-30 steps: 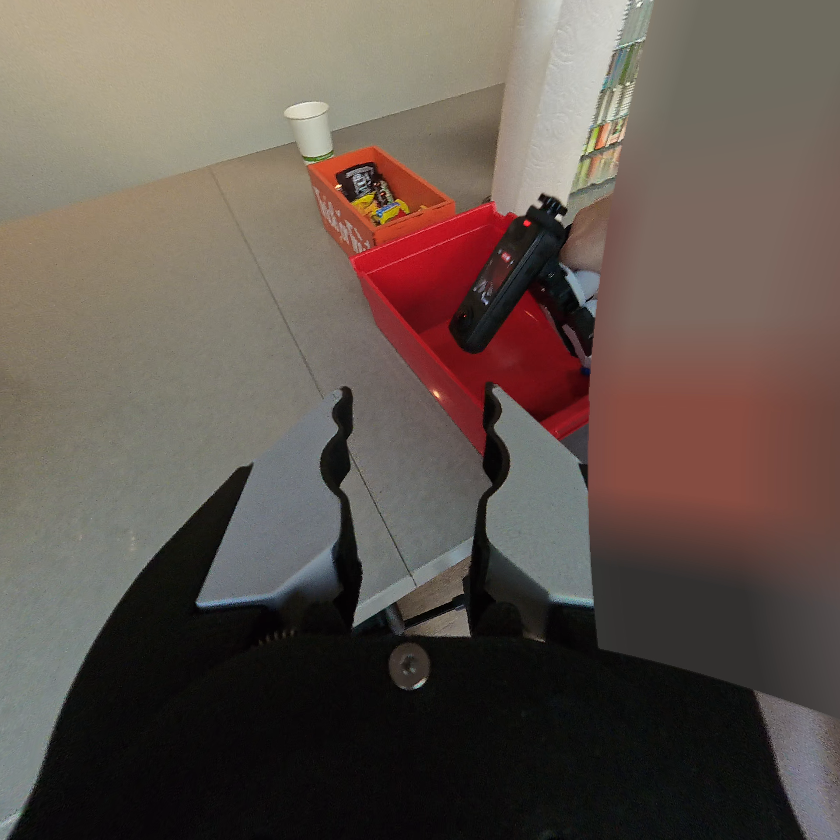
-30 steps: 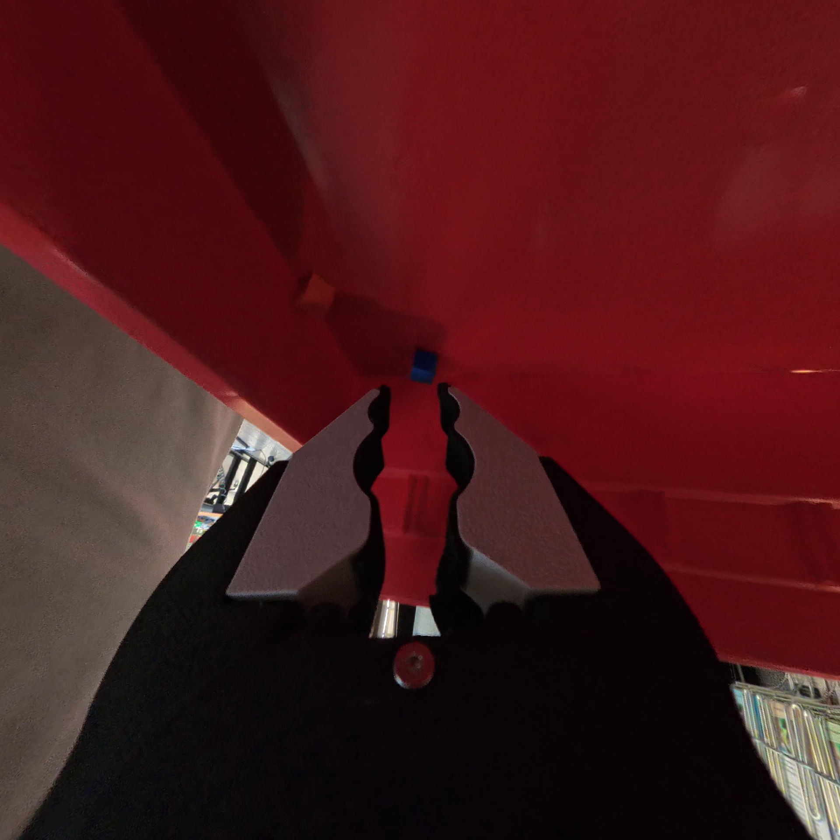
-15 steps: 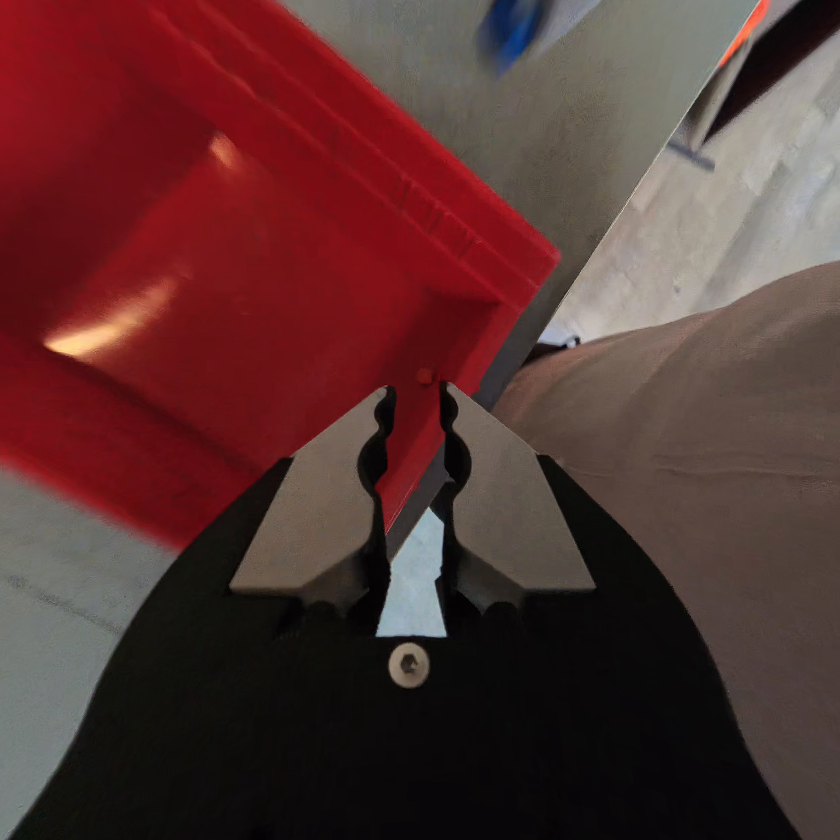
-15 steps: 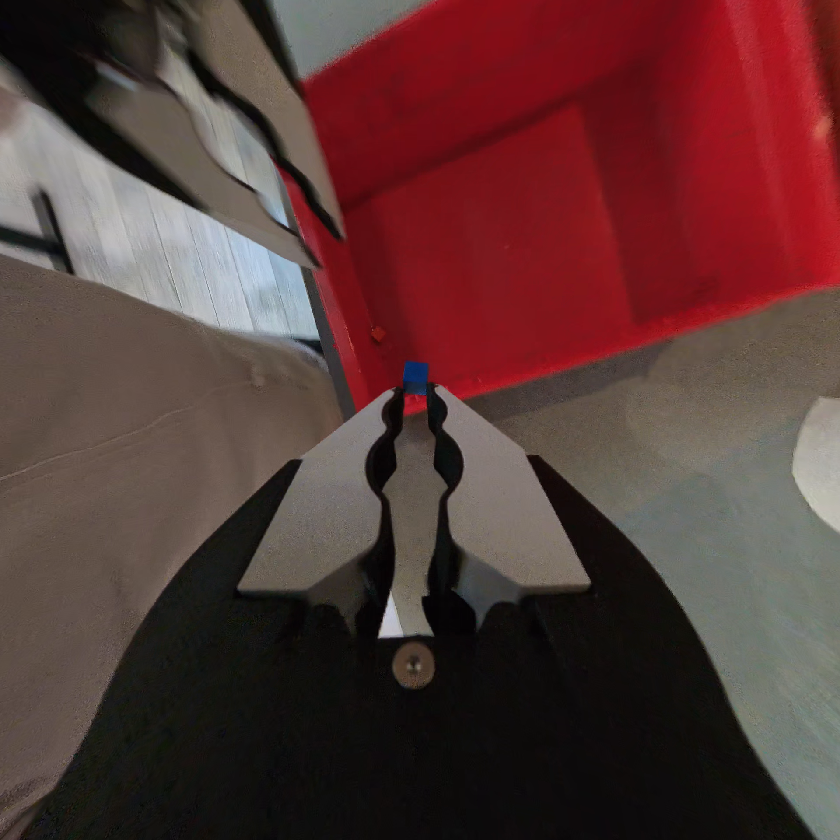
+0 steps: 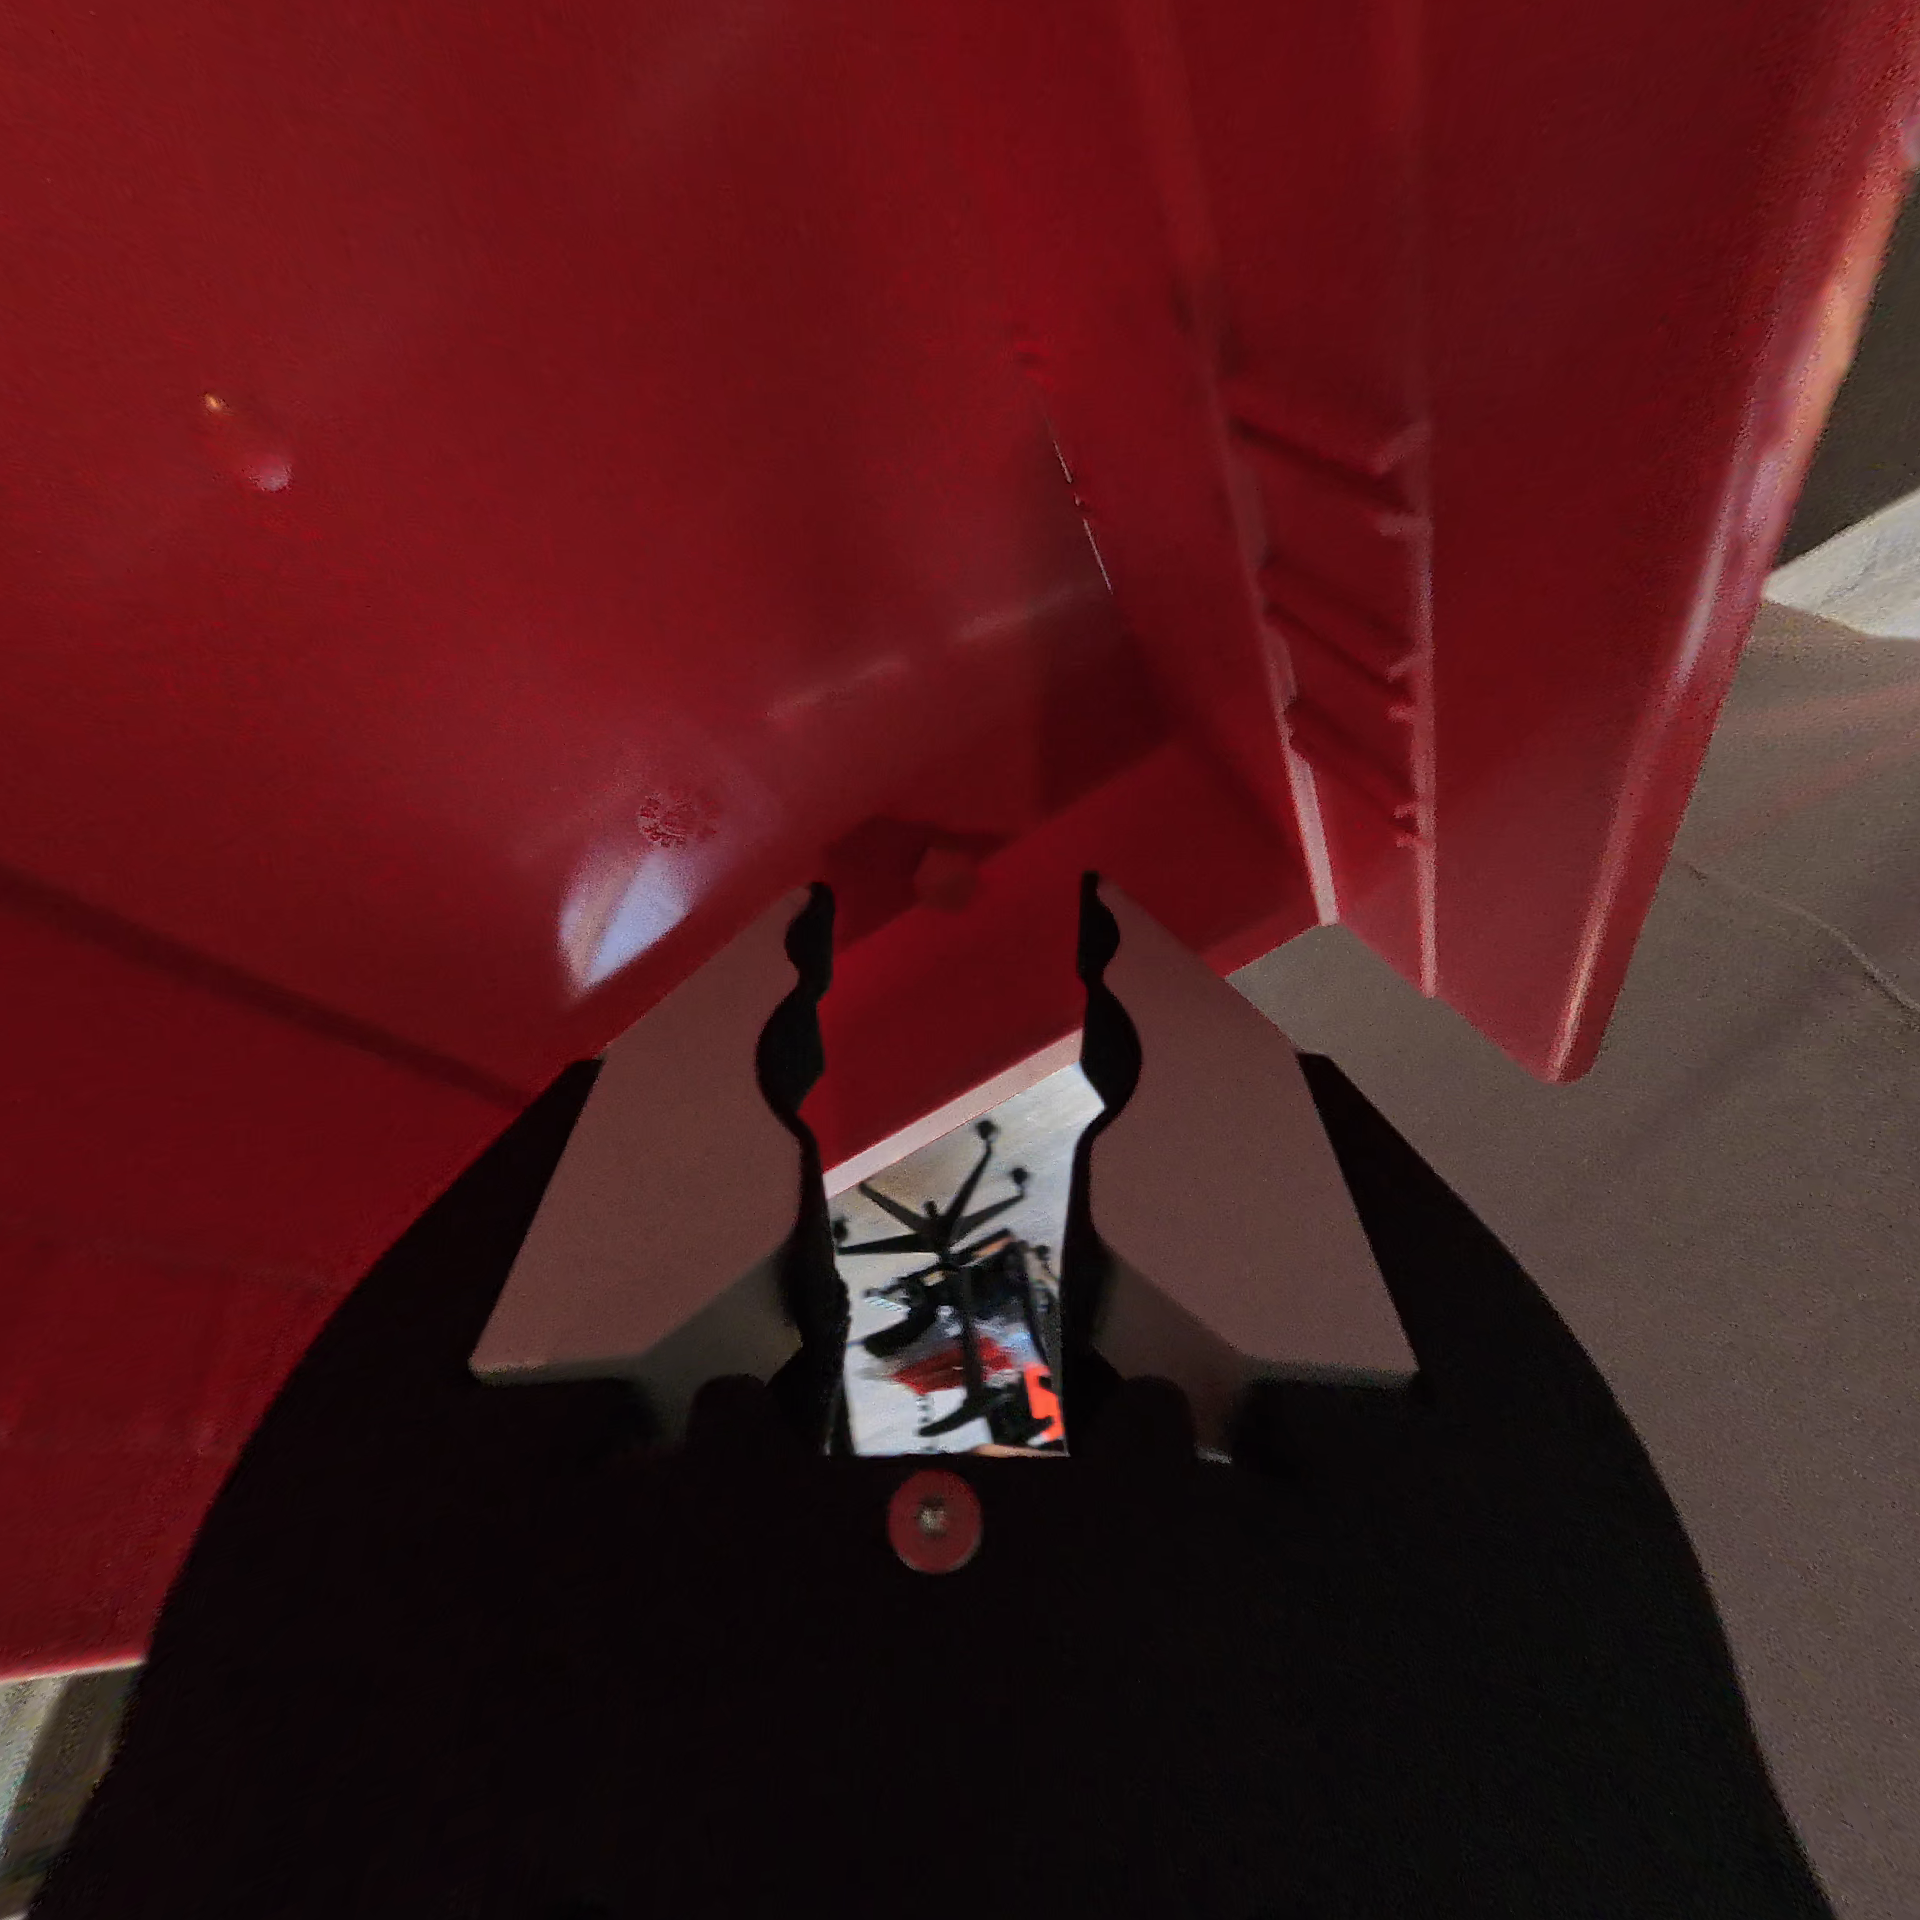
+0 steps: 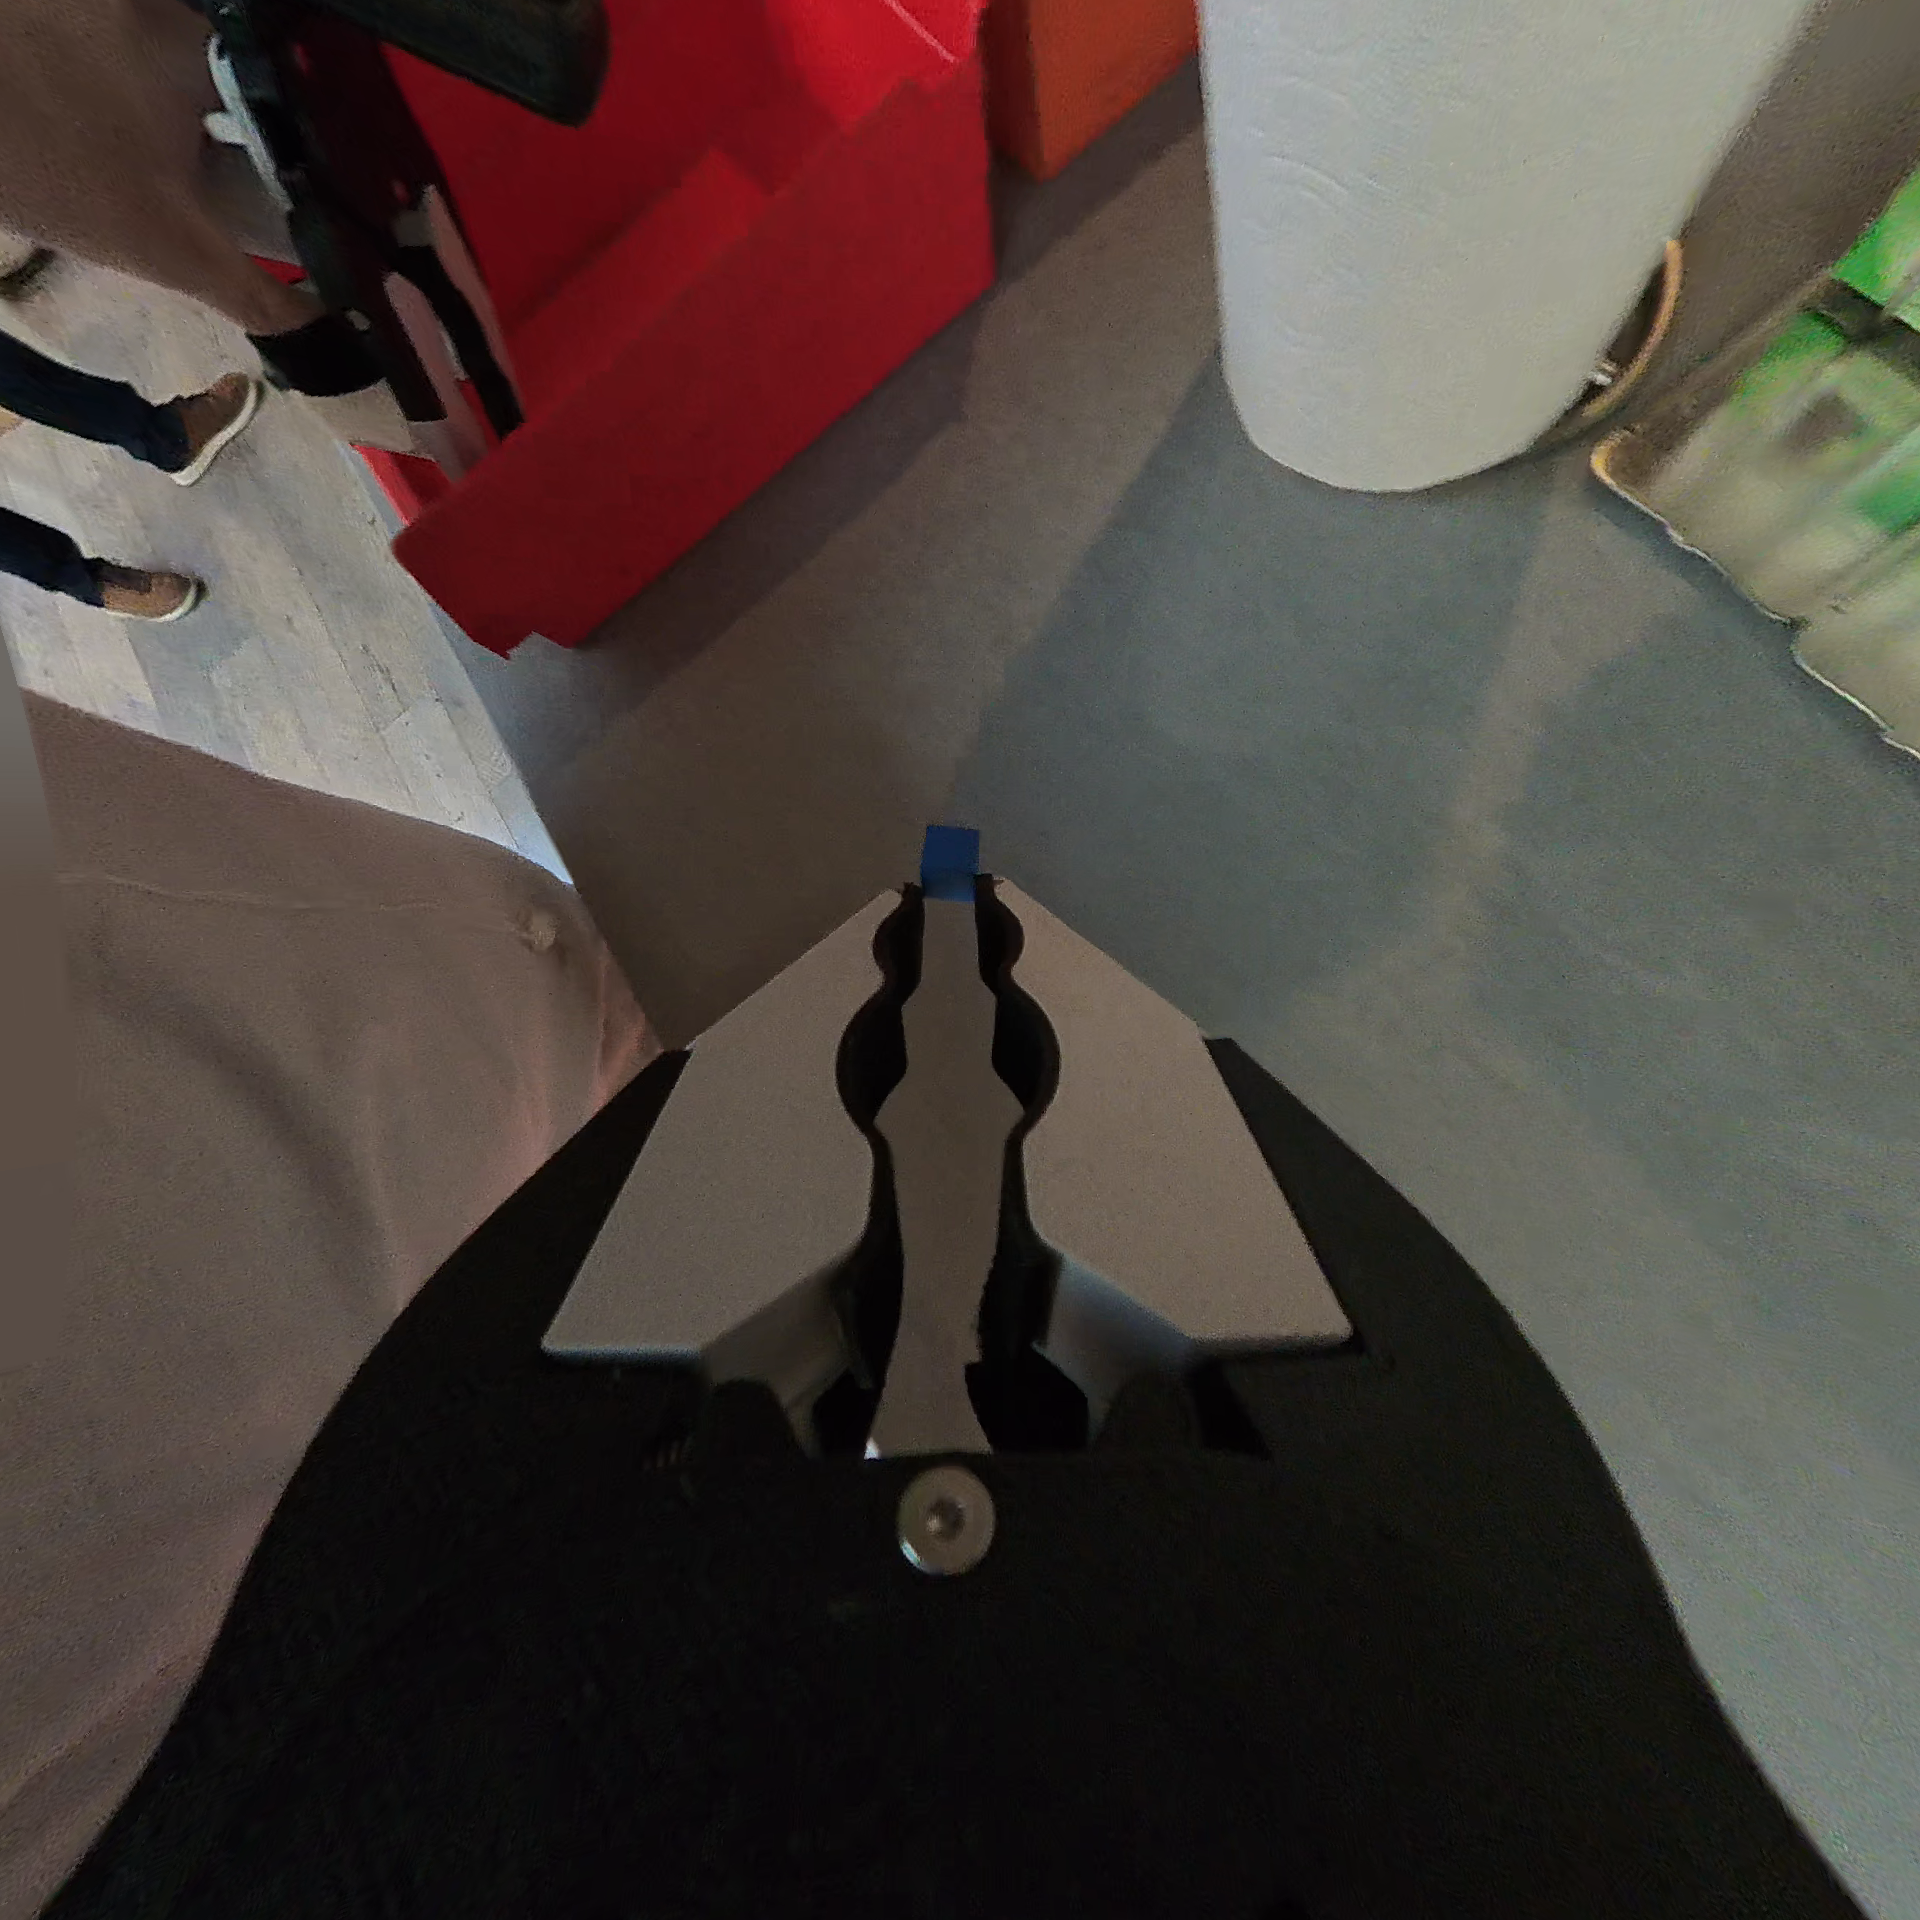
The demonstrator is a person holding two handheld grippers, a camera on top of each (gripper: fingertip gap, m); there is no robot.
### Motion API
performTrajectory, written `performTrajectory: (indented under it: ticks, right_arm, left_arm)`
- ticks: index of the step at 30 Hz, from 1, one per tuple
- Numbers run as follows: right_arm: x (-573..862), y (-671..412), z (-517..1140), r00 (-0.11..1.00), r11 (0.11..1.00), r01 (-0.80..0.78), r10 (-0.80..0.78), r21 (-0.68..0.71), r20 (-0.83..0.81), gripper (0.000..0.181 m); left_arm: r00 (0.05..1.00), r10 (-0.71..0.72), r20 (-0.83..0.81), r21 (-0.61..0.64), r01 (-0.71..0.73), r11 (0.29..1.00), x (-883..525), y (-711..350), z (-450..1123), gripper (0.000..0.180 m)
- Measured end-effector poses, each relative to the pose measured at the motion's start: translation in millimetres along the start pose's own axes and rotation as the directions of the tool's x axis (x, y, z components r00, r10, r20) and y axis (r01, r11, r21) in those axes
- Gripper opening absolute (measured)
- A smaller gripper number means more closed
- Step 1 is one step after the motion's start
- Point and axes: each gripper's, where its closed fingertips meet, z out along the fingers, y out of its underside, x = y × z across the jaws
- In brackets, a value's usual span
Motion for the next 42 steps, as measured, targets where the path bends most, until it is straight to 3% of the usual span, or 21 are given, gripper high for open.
performTrajectory:
  ticks: [13,16,18,22,26,29,31,33,37,39,42]
  right_arm:
    - [70,25,-36,0.998,0.999,0.034,-0.034,0.010,0.044,0.008]
    - [77,28,-40,0.997,0.999,0.050,-0.050,0.003,0.053,0.008]
    - [81,31,-43,0.997,0.999,0.054,-0.054,0.001,0.056,0.008]
    - [87,35,-48,0.997,0.998,0.055,-0.055,0.007,0.062,0.008]
    - [84,29,-47,0.991,0.994,0.088,-0.093,0.063,0.093,0.008]
    - [72,8,-35,0.973,0.971,0.138,-0.171,0.196,0.158,0.008]
    - [65,-16,-31,0.957,0.930,0.178,-0.239,0.320,0.164,0.008]
    - [53,-48,-39,0.936,0.863,0.212,-0.315,0.459,0.160,0.008]
    - [29,-124,-73,0.881,0.687,0.294,-0.464,0.664,0.090,0.008]
    - [26,-150,-80,0.863,0.685,0.364,-0.503,0.631,0.049,0.008]
    - [30,-153,-74,0.851,0.751,0.436,-0.523,0.496,0.042,0.008]
  left_arm:
    - [0.950,-0.309,0.044,-0.093,0.312,0.945,-4,14,24,0.034]
    - [0.931,-0.363,0.041,-0.113,0.365,0.924,-6,17,27,0.025]
    - [0.924,-0.381,0.028,-0.122,0.381,0.916,-4,17,28,0.014]
    - [0.923,-0.379,0.058,-0.116,0.384,0.916,-9,19,27,0.012]
    - [0.926,-0.378,0.018,0.040,0.377,0.925,-5,7,2,0.011]
    - [0.932,-0.358,0.058,0.342,0.319,0.884,-4,-9,-46,0.012]
    - [0.944,-0.326,0.049,0.583,0.238,0.777,11,-23,-89,0.012]
    - [0.966,-0.259,0.013,0.776,0.154,0.612,40,-34,-128,0.012]
    - [1.000,0.009,0.006,0.943,-0.009,0.333,117,-55,-173,0.012]
    - [0.989,0.146,0.016,0.937,-0.066,0.342,152,-69,-166,0.012]
    - [0.966,0.254,0.044,0.868,-0.163,0.469,180,-98,-127,0.012]
